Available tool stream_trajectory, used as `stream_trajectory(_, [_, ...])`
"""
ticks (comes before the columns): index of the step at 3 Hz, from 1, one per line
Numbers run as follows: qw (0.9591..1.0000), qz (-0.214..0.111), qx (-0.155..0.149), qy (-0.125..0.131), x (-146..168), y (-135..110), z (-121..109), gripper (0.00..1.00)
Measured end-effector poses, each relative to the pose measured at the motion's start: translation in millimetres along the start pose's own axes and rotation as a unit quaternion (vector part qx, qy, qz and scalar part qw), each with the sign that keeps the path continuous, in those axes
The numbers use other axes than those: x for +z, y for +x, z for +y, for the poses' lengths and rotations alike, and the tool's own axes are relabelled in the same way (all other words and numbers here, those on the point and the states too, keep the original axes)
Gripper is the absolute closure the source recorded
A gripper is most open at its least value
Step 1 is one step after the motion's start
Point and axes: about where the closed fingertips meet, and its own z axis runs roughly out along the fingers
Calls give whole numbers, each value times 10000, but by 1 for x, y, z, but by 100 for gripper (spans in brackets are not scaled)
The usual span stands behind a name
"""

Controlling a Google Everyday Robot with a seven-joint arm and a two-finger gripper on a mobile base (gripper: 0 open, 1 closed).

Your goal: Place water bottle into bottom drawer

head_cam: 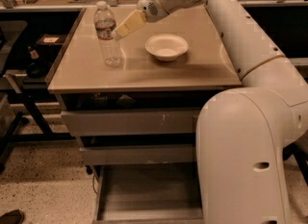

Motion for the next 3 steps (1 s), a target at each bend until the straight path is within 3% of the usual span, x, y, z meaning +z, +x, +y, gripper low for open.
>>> stream_trajectory(1, [9998, -149, 99, -96, 4, -1, -1, 0])
stream_trajectory(2, [9999, -115, -85, -91, 5, -19, 14, 0])
stream_trajectory(3, [9990, -81, -439, -38, -2, -48, 50, 0])
